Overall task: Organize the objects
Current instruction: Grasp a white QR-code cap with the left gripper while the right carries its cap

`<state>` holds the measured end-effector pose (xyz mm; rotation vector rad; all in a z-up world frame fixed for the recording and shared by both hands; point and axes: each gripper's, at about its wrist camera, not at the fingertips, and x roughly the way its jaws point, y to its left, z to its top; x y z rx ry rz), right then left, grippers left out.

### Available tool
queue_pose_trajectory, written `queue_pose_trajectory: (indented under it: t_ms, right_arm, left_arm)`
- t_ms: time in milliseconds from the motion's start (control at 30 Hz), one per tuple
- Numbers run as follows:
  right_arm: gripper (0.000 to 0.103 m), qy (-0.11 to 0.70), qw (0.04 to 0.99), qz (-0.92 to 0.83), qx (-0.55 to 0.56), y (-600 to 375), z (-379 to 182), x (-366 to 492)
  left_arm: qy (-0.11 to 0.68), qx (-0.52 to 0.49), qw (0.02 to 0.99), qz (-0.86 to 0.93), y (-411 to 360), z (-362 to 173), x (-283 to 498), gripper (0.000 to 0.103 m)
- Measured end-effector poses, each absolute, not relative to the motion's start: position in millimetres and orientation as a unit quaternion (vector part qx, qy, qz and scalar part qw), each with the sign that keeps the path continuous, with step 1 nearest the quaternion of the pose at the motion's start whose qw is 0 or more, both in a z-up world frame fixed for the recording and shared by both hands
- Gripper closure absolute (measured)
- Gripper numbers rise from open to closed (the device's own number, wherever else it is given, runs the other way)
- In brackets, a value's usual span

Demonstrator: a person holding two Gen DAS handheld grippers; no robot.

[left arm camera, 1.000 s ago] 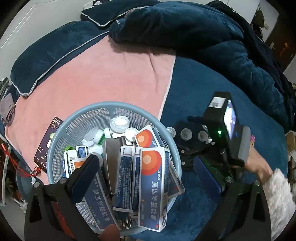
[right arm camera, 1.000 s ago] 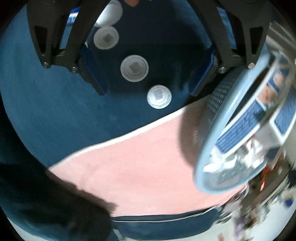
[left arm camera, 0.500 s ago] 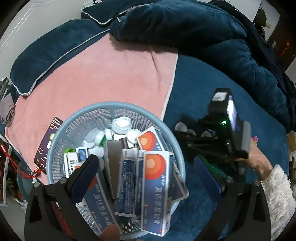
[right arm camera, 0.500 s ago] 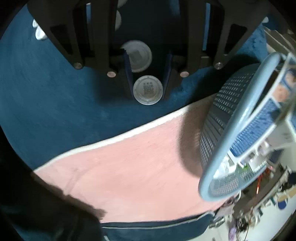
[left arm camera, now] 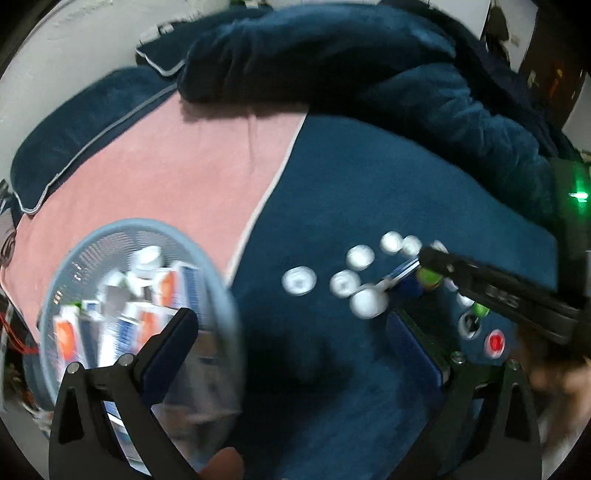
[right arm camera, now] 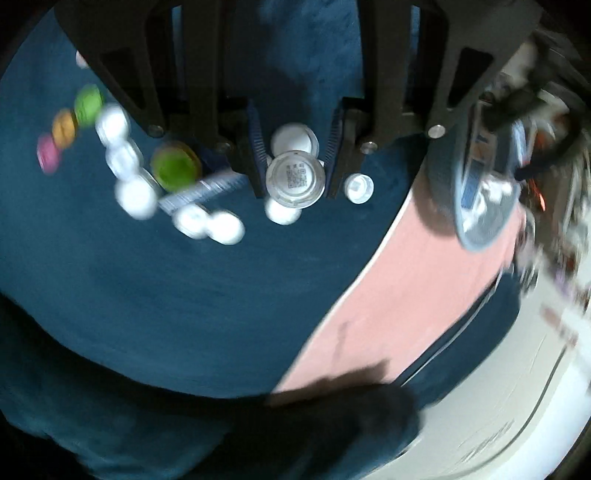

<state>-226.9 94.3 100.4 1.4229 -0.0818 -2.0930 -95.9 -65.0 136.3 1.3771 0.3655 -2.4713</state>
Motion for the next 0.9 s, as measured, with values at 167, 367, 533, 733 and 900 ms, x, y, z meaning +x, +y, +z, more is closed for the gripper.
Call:
queue_pose_trajectory:
  t_ms: [167,367,533,733,900]
  right_arm:
    - [0.072,-0.089,0.248,-0.804,0.534,128.0,115.6,-195.6]
    - [0.072,-0.083,0.261,-0.802,0.531,133.2,123.5,-189.9]
    - [0.072,-0.087,0.284,-0.795,0.530,123.8,126.1,-189.7]
    - [0.071,-0.094,0.292,-0.786,0.537,118.1,123.9,-190.6]
    - [0.071,-0.085,0.295,-0.792,0.528,116.3,130.3,-191.3]
  left_arm:
    - [0.141,0.458,0.210,-0.852,-22.3,88.8,-95.4,0.001]
    - [0.160,0.459,0.311,-0.817,-17.5,29.0,-99.0,0.010]
    - [0.199,0.413,0.365,-0.810,-39.8,27.6,-111.1,0.010]
    - [0.223,0.419,0.379,-0.794,-62.2,12.8,-138.3,0.010]
    - [0.224,0.443,0.370,-0.786,-76.0,-6.2,-156.0,0.020]
